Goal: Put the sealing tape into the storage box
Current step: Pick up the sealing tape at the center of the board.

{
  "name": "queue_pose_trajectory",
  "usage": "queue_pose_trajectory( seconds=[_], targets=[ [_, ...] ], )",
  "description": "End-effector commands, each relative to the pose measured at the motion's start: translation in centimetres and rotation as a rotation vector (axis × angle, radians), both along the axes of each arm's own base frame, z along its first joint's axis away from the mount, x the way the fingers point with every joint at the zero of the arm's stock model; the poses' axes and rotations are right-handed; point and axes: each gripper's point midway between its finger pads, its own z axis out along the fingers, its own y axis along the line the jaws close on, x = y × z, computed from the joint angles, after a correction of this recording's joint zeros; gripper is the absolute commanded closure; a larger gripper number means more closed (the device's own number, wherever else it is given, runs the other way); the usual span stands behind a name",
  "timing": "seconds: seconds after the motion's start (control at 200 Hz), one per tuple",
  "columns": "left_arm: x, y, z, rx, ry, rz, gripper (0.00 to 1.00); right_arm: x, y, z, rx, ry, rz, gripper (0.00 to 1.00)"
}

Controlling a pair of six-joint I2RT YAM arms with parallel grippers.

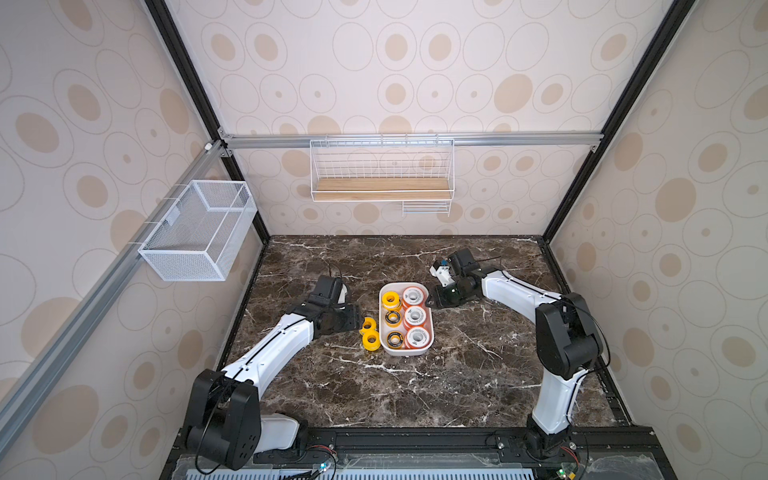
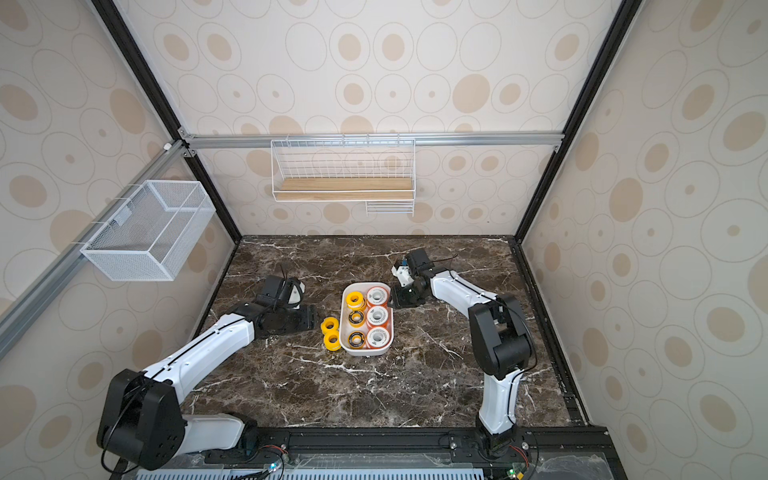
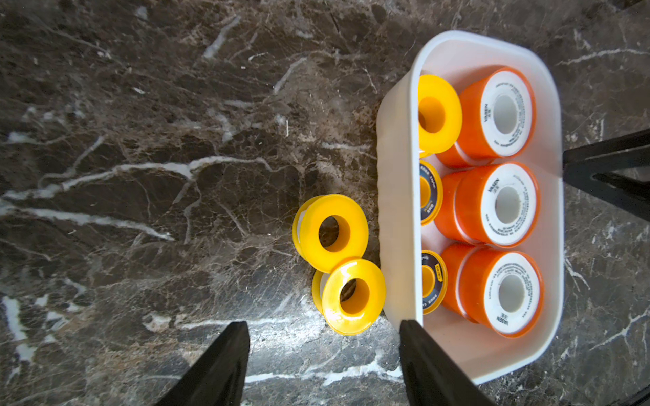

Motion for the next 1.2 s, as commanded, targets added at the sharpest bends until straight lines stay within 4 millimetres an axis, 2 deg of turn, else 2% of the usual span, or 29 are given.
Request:
queue_pose_trajectory(
  seconds=[0.0,0.331,0.781,1.192],
  targets=[
    [1.2,-0.5,0.7,0.014,-0.033,-0.004,0.29,0.0,0.2,-0.5,0.004,0.037,-0.006,0.65],
    [2.0,-1.9,-0.6,0.091,-0.016,-0.054,0.27,0.1,-0.9,-0.7,-0.045,0.023,-0.044,0.74],
    [2.5,-3.4,-2.4,0.115,0.021,-0.124,0.17,-0.8,-3.0,-0.8,-0.123,0.003,-0.075,0.76],
    [3.1,-4.5,-4.7,0.124,0.070,-0.173,0.16,-1.1,-2.8,-0.9,-0.111,0.011,-0.061,0.76]
  ],
)
